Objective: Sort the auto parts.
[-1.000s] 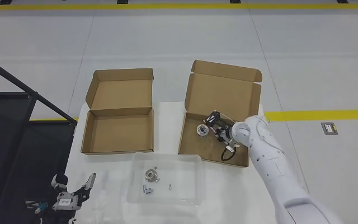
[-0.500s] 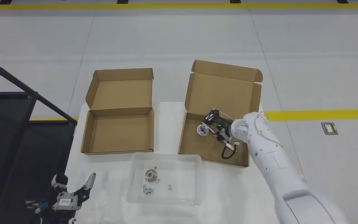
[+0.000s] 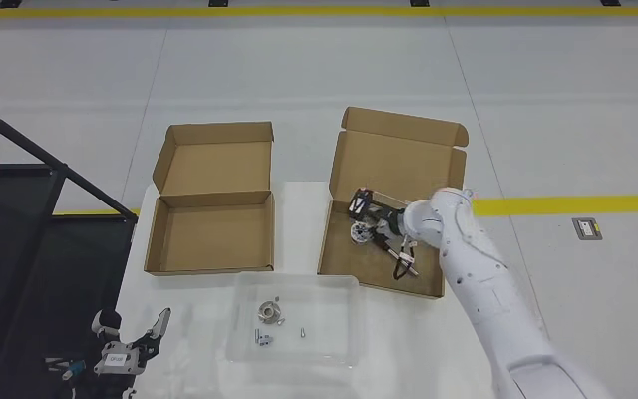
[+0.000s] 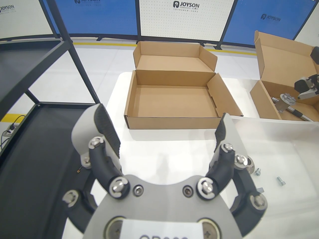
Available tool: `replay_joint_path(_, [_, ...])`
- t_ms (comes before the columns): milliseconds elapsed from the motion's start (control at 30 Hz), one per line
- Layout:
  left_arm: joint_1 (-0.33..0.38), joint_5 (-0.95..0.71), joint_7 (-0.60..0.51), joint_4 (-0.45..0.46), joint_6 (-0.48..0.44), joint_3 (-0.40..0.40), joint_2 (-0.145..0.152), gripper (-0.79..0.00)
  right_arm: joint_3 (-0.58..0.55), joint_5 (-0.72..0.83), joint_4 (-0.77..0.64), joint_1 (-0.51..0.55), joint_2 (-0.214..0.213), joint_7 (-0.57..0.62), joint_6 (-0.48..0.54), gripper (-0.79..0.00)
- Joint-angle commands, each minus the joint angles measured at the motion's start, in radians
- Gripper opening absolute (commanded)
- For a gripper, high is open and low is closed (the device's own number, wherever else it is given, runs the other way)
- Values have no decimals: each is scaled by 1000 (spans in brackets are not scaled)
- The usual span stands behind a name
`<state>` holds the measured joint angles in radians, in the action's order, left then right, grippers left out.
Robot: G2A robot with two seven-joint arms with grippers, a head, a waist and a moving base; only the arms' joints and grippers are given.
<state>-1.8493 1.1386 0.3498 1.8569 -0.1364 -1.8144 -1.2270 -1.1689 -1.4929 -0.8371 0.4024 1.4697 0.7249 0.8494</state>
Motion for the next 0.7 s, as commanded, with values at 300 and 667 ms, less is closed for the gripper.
replay_joint_path(300, [0, 0, 0, 0, 0, 0, 0, 0, 56, 135, -343, 138, -24, 83, 163, -172])
replay_joint_path(667, [0, 0, 0, 0, 0, 0, 0, 0, 267, 280, -381, 105, -51, 83, 163, 0])
